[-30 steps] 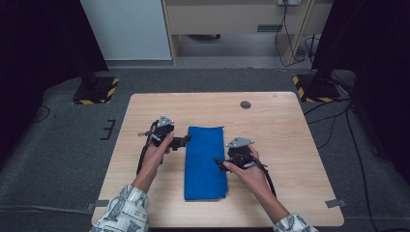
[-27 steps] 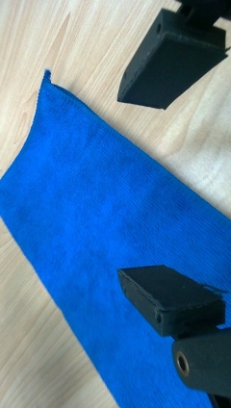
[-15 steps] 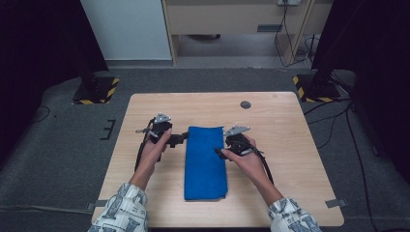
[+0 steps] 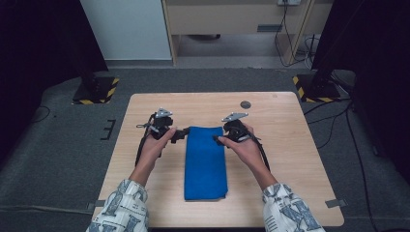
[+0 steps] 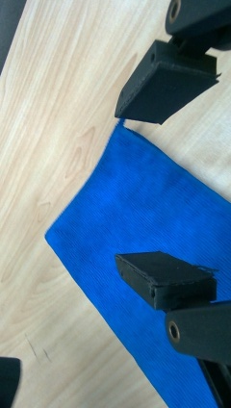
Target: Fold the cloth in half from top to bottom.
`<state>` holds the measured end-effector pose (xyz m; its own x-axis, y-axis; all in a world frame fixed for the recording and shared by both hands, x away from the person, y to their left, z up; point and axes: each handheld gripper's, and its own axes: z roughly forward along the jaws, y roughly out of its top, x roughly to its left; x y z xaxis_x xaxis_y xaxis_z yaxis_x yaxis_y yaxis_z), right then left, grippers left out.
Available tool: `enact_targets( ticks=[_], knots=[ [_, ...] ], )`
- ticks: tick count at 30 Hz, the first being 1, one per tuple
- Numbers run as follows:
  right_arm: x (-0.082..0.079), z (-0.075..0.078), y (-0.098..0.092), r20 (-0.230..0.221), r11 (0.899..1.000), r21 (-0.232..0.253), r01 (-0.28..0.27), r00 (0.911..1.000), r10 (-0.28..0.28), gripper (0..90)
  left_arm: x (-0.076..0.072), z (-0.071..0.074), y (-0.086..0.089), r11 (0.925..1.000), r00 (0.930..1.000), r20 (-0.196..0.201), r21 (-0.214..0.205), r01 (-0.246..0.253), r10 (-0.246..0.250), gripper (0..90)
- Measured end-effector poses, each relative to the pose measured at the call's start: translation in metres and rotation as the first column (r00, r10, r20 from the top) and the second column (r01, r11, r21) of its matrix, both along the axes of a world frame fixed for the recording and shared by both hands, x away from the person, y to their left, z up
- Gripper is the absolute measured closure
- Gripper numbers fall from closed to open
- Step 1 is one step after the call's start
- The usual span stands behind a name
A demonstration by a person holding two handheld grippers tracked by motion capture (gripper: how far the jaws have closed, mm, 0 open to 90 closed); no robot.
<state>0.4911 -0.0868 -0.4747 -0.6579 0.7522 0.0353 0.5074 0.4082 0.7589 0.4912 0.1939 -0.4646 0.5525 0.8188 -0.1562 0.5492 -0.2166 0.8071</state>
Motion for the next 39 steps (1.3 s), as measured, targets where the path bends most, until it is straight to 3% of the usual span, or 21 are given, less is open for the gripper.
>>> enact_targets(
  ticks=[4, 9, 15, 21, 25, 28, 35, 39],
  knots=[
    [0.015, -0.004, 0.000, -0.008, 1.000, -0.003, 0.010, 0.9999, -0.010, 33.6, 0.007, -0.004, -0.002, 0.9999, 1.0000, -0.006, -0.010, -0.003, 0.003, 11.9],
    [0.032, -0.011, -0.001, -0.014, 1.000, -0.016, 0.020, 0.9997, -0.020, 41.6, 0.018, -0.010, -0.003, 0.9998, 0.9996, -0.027, 0.022, -0.005, 0.006, 20.2],
    [0.037, -0.015, -0.003, -0.013, 0.999, -0.027, 0.030, 0.9995, -0.030, 52.0, 0.023, -0.020, -0.004, 0.9994, 0.9986, -0.052, 0.034, -0.003, 0.005, 30.3],
    [0.043, -0.023, -0.005, -0.039, 0.999, -0.020, 0.040, 0.9984, -0.041, 56.4, 0.029, -0.032, -0.008, 0.9994, 0.9974, -0.070, 0.033, -0.011, 0.013, 33.6],
    [0.050, -0.031, -0.008, -0.063, 0.998, -0.009, 0.066, 0.9958, -0.066, 55.9, 0.035, -0.042, -0.011, 0.9984, 0.9964, -0.084, 0.056, -0.008, 0.012, 36.2],
    [0.056, -0.039, -0.008, -0.076, 0.997, 0.006, 0.080, 0.9940, -0.079, 54.3, 0.039, -0.047, -0.013, 0.9987, 0.9961, -0.086, 0.049, -0.012, 0.017, 37.1],
    [0.062, -0.050, 0.001, -0.112, 0.997, -0.005, 0.078, 0.9906, -0.078, 47.3, 0.044, -0.057, -0.017, 0.9973, 0.9949, -0.098, 0.073, -0.013, 0.020, 37.3],
    [0.062, -0.054, 0.006, -0.111, 0.996, 0.000, 0.084, 0.9903, -0.084, 47.0, 0.045, -0.063, -0.019, 0.9963, 0.9935, -0.112, 0.086, -0.008, 0.018, 37.4]
  ],
)
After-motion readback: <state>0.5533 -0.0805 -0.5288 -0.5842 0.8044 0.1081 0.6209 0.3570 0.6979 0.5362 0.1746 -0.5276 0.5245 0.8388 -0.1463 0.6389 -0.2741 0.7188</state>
